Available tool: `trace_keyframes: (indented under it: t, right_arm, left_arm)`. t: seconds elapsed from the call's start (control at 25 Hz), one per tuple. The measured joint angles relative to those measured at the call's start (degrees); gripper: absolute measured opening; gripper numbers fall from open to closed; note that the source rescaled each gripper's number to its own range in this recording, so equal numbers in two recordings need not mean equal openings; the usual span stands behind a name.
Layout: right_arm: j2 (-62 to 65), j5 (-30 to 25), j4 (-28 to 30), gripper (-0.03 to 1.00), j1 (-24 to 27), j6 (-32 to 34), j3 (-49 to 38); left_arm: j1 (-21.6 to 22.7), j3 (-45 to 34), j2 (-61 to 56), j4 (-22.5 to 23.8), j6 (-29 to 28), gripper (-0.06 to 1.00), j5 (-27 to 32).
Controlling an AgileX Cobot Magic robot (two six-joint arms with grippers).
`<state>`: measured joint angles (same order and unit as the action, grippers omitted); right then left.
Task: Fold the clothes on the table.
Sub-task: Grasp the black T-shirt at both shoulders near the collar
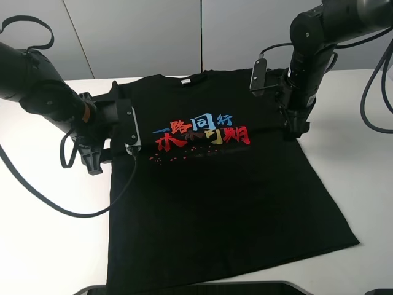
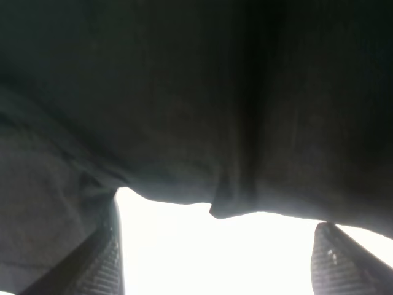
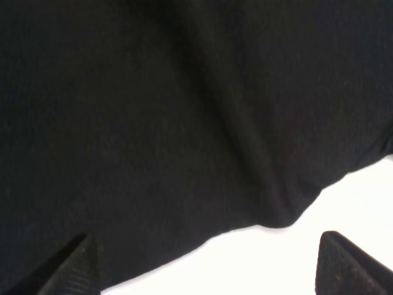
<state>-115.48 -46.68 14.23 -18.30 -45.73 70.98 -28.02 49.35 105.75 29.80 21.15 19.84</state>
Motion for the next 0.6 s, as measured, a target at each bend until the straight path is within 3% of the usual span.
trace_keyframes:
  t: [0.08,0.28,0.44,0.6]
  right_arm:
    - [0.00,0.00,0.00,0.78,0.00,0.00,0.00]
    - [0.00,0.13,0.00,0.78,0.00,-0.10,0.00]
    - [0.00,0.13,0.00,0.78,0.00,-0.10,0.00]
    - [0.00,0.63,0.00,0.78,0.00,-0.10,0.00]
  left_arm:
    - [0.00,0.12,0.77,0.00,0.00,0.81,0.04]
    - [0.00,4.25,2.69,-1.73,0.00,0.64,2.60]
    - [0.00,8.72,4.60,-4.54,0.57,0.68,5.15]
    - [0.00,10.49,6.38,-9.65,6.62,0.71,7.57]
